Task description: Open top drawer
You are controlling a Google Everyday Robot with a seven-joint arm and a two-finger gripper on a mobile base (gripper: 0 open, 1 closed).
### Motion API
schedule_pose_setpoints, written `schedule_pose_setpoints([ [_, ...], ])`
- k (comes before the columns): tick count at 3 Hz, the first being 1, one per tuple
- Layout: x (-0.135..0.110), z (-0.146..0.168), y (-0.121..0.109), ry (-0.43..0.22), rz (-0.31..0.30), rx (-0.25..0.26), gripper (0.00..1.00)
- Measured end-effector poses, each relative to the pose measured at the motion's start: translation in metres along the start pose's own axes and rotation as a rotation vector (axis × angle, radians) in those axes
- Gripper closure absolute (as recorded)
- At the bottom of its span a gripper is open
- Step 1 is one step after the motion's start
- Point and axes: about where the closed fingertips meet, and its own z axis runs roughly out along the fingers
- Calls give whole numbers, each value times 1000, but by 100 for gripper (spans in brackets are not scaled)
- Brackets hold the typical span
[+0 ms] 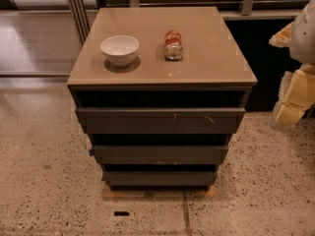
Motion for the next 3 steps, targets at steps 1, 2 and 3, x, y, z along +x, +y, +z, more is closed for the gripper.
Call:
schedule_pose_setpoints([
  [1,0,0,0,0,0,0,0],
  [2,1,7,-1,-70,47,30,0],
  [3,14,47,13,-222,221,8,0],
])
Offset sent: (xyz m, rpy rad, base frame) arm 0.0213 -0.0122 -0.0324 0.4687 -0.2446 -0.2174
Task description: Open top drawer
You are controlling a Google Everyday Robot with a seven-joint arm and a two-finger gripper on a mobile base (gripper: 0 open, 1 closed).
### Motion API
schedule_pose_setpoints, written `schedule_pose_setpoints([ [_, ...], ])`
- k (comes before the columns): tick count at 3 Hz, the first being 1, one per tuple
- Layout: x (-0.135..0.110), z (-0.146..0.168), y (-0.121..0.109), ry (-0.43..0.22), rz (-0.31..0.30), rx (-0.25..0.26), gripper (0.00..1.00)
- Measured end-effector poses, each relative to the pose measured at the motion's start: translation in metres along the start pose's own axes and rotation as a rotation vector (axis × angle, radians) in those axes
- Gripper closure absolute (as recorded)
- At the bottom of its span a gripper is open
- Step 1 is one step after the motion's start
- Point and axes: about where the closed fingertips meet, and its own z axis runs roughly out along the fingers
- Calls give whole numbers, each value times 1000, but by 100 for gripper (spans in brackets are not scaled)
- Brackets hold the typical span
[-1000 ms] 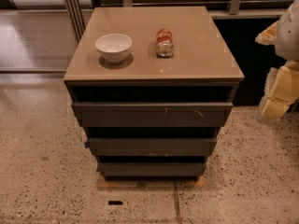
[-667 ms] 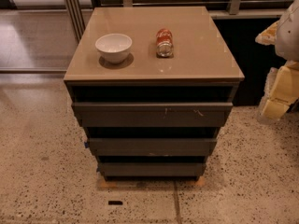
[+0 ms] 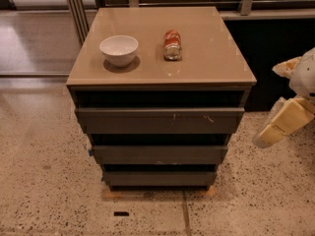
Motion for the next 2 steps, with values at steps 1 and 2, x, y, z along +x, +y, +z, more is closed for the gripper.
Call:
schedule_pose_setpoints([
  [1,-1,39,-8,-150,150,4,0],
  [2,-11,73,-43,-239,223,13,0],
])
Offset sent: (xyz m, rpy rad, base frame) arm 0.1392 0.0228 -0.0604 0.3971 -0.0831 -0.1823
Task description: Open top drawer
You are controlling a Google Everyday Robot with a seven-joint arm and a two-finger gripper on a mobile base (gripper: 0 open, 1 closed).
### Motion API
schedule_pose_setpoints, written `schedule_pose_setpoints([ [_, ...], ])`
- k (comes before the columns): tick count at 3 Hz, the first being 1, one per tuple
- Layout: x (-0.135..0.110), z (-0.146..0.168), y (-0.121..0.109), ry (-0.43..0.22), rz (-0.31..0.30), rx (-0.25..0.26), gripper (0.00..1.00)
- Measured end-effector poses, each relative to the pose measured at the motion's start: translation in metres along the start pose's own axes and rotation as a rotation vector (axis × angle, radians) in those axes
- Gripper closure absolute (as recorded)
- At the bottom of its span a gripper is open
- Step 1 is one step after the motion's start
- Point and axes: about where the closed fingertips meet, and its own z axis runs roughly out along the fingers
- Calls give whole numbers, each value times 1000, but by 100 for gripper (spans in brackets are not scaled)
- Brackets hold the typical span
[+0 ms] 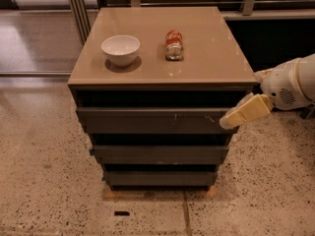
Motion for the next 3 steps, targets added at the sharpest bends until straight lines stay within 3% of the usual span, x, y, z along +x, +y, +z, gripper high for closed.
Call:
schedule_pose_setpoints([
  [1,1,3,0,1,0,-4,18],
  [3,1,4,1,-6,7,0,65],
])
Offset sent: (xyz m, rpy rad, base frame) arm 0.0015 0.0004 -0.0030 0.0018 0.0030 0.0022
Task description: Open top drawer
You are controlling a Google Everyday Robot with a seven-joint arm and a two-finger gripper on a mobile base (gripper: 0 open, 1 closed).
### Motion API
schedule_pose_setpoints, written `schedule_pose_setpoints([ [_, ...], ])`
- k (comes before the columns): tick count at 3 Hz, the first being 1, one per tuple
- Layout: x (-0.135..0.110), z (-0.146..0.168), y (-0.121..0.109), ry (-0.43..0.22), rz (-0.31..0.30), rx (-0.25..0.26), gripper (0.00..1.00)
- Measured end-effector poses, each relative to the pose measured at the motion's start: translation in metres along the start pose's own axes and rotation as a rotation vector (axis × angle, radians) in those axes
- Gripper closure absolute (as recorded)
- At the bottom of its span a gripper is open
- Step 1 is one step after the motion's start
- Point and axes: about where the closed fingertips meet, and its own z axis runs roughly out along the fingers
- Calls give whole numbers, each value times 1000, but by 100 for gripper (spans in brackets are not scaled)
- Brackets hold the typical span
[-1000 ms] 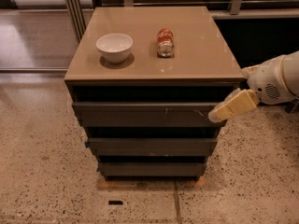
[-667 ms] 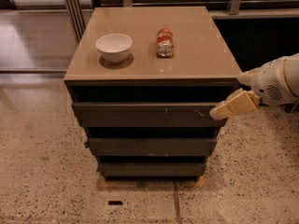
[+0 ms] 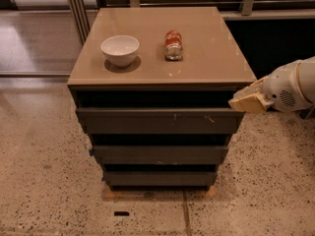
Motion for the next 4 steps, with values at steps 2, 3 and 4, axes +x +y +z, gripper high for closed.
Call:
schedule_pose_setpoints([
  [2,34,39,9,-97,202,78,100],
  [3,45,74,19,-161,272,111,100],
  [4,34,96,-4,-244,286,195,100],
])
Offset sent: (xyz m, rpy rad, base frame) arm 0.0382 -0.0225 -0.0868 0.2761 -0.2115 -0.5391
